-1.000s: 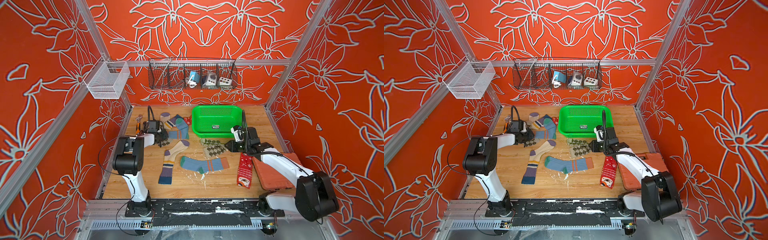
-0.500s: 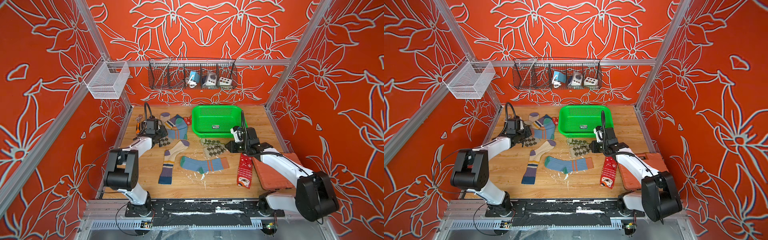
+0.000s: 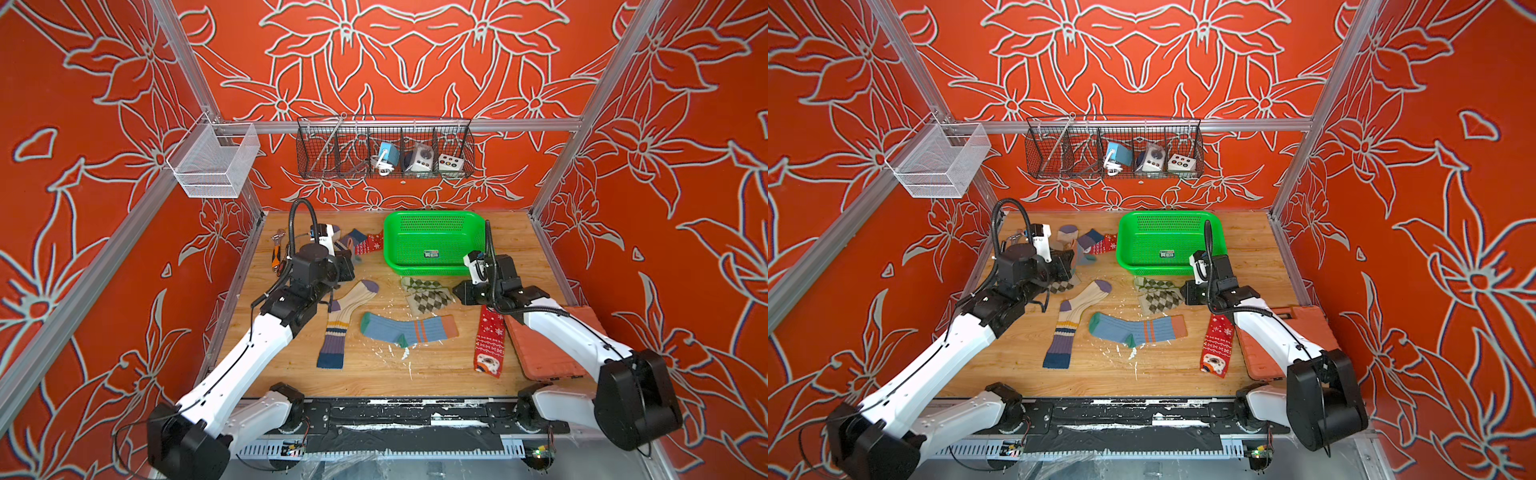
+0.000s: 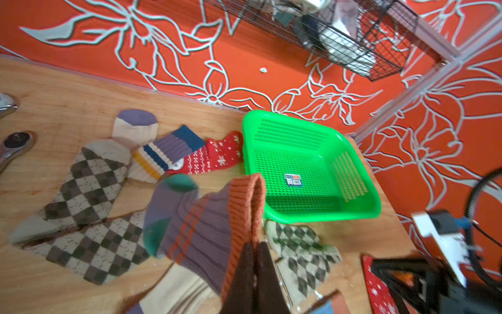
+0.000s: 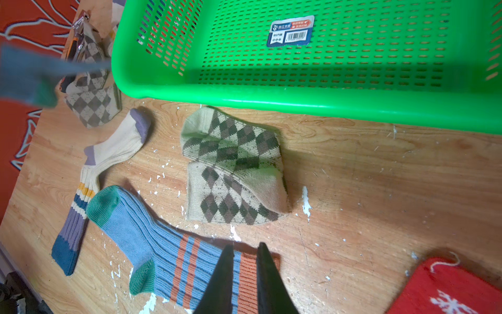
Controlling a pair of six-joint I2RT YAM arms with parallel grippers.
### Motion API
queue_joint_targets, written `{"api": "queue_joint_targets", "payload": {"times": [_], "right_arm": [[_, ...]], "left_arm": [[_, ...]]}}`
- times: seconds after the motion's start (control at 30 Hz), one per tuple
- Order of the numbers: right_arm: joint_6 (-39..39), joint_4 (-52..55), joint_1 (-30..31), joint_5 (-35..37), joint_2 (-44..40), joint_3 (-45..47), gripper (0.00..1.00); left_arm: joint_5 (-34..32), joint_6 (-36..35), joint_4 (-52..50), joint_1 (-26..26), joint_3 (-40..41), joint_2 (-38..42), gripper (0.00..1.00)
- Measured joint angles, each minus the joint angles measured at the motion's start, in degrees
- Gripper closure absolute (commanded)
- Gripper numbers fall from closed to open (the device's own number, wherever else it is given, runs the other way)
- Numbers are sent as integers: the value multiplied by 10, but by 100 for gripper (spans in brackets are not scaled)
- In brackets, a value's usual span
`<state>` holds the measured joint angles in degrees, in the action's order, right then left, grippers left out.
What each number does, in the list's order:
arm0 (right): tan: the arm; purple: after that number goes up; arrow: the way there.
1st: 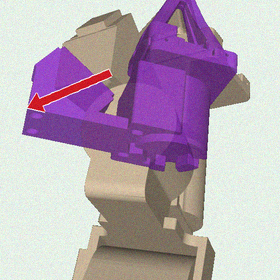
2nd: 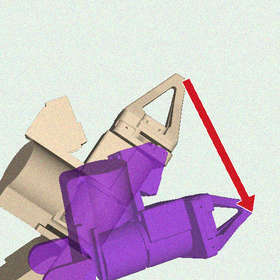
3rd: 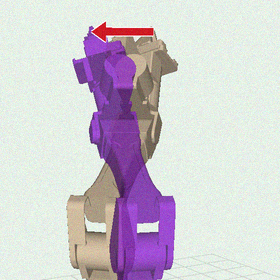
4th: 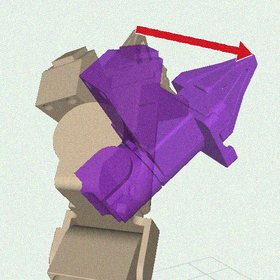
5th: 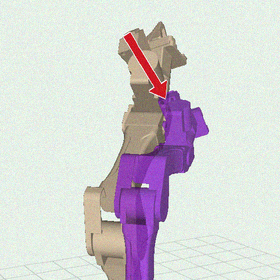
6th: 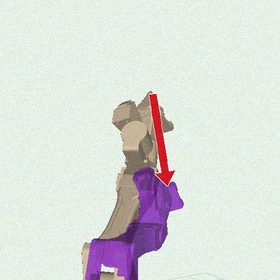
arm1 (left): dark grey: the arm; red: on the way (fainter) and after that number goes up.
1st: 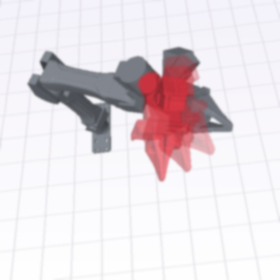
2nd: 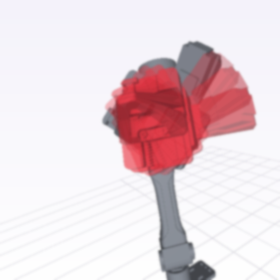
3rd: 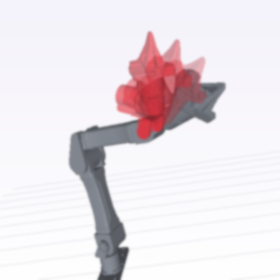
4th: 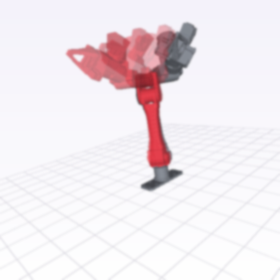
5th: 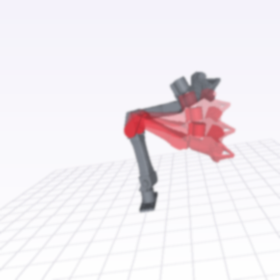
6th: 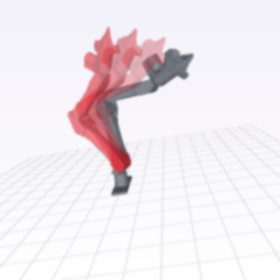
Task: Place the socks together as a pair
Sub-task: Pick up the sock from the center of the board, then place the sock in the sock.
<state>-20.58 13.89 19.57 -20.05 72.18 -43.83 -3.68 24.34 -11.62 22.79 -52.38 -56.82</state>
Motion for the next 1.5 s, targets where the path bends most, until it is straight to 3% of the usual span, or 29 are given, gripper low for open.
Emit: {"api": "queue_joint_targets", "payload": {"times": [0.2, 0.4, 0.63, 0.83, 0.87, 0.93, 0.97, 1.03, 1.13, 1.23, 1.5], "right_arm": [[1, 6, 0, 1, -13, 0, 82], [2, 7, 0, 5, -20, 0, 82], [2, 9, 0, 5, -23, 0, 80], [0, 19, 0, -11, -34, 0, 75], [-1, 22, 0, -14, -36, 0, 73], [-2, 32, 0, -17, -42, 0, 68], [-2, 37, 0, -17, -46, 0, 66], [-5, 40, 0, -16, -59, 6, 62], [-11, 43, 0, -16, -79, 23, 58], [-14, 44, 0, -15, -92, 45, 58], [-23, 34, 0, -16, -31, 56, 57]], "left_arm": [[2, 11, -68, 50, 8, 63, 100], [30, 44, -76, 140, 81, 79, 100], [45, 78, -31, 265, 89, -3, 100], [61, 92, 52, 318, 47, -133, 100], [64, 94, 63, 323, 37, -152, 95], [70, 96, 87, 335, 14, -192, 66], [74, 97, 101, 339, 5, -209, 56], [83, 99, 118, 343, -20, -243, 48], [72, 91, 112, 346, -52, -276, 45], [50, 86, 106, 329, -36, -255, 41], [33, 93, 117, 140, 167, -56, 43]]}}
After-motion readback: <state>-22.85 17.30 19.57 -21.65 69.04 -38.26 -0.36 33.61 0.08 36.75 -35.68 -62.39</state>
